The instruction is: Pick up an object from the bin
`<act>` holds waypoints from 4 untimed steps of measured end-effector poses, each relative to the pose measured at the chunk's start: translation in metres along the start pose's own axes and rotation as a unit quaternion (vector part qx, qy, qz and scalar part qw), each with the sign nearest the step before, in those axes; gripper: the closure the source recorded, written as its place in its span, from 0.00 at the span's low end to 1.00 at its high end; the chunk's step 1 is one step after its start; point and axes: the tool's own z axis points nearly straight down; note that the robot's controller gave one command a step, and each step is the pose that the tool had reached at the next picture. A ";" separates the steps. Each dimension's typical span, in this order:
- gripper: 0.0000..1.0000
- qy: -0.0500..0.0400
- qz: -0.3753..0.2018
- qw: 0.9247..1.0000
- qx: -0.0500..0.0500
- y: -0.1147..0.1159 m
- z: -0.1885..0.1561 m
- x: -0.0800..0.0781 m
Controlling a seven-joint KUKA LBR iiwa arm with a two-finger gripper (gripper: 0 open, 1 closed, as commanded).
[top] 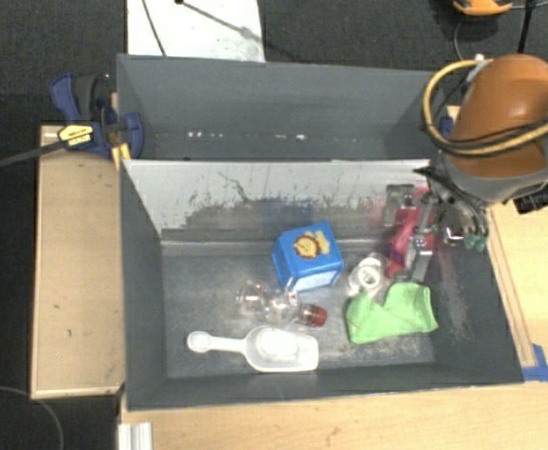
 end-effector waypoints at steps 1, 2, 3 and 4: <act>0.00 -0.004 -0.001 1.000 0.001 0.000 -0.005 -0.001; 0.00 -0.005 -0.033 0.999 0.001 -0.025 0.070 0.032; 0.00 -0.001 -0.029 1.000 0.000 -0.046 0.069 0.069; 0.00 -0.004 -0.052 0.999 0.001 -0.046 0.074 0.085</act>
Offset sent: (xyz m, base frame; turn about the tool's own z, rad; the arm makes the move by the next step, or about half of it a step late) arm -0.0643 -0.0467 -0.1394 -0.1173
